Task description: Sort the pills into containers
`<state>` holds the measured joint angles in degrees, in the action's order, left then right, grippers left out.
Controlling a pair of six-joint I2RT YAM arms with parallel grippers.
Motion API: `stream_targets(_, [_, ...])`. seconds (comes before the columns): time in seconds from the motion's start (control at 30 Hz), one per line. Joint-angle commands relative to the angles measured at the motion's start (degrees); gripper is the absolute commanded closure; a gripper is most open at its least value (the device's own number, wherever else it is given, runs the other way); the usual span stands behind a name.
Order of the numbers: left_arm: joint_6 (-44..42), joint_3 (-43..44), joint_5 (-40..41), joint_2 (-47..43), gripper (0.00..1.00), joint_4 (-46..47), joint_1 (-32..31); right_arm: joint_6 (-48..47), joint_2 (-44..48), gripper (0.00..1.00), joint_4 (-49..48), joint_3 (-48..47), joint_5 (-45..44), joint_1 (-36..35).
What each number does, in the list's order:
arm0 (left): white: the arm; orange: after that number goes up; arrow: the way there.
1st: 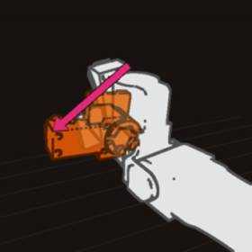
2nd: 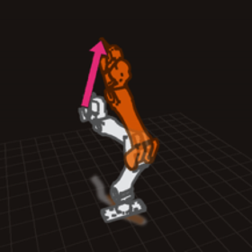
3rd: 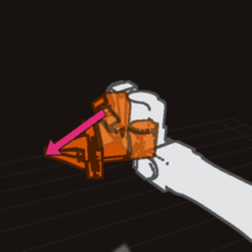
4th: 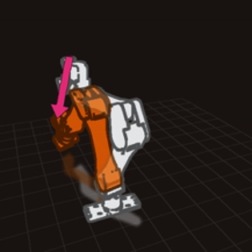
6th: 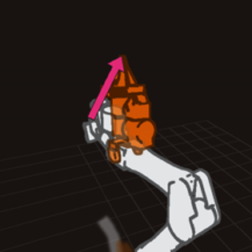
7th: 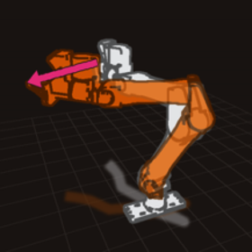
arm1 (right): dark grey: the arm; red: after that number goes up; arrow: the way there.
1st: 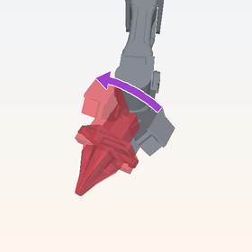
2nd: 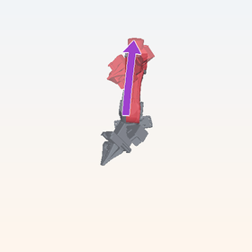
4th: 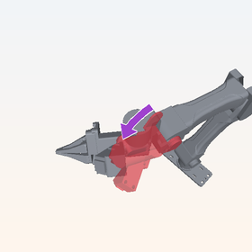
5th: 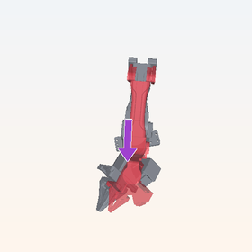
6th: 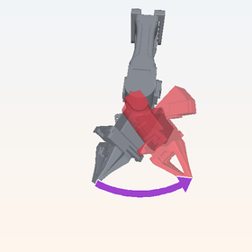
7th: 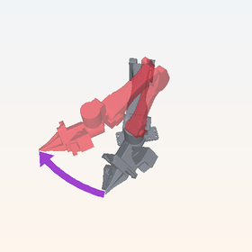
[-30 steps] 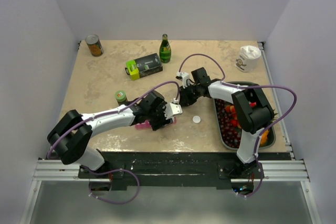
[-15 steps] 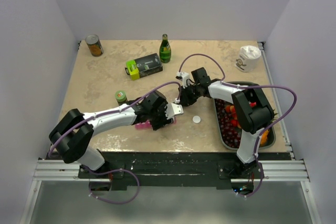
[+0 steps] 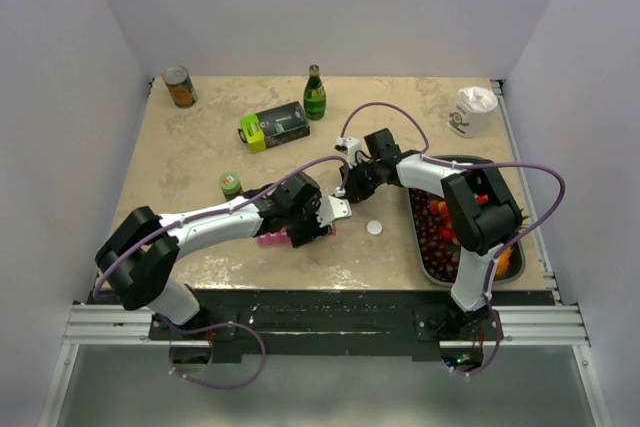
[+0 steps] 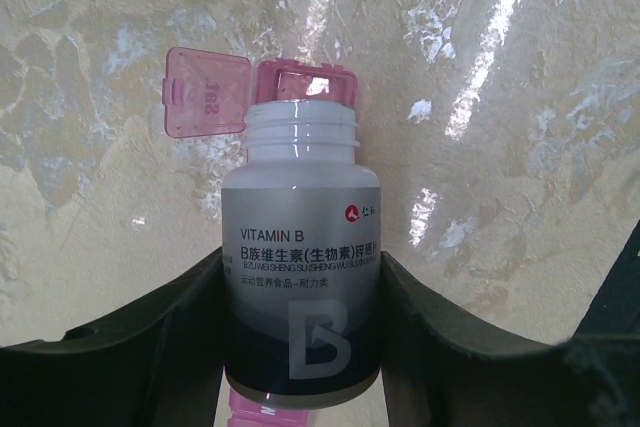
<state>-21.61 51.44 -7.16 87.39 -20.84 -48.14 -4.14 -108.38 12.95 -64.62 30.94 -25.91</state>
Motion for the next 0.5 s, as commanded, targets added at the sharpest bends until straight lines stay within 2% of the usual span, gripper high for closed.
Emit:
stream_targets(0.0, [0.07,2.61,0.74,0.32,1.00,-0.43,-0.55,-1.04,-0.43,0.81,0.23,-1.91,-0.35,0.07])
stream_targets(0.47, [-0.02,3.23,1.27,-0.03,1.00,-1.75,-0.90,-1.13,-0.61,0.81,0.15,-2.09,-0.35,0.07])
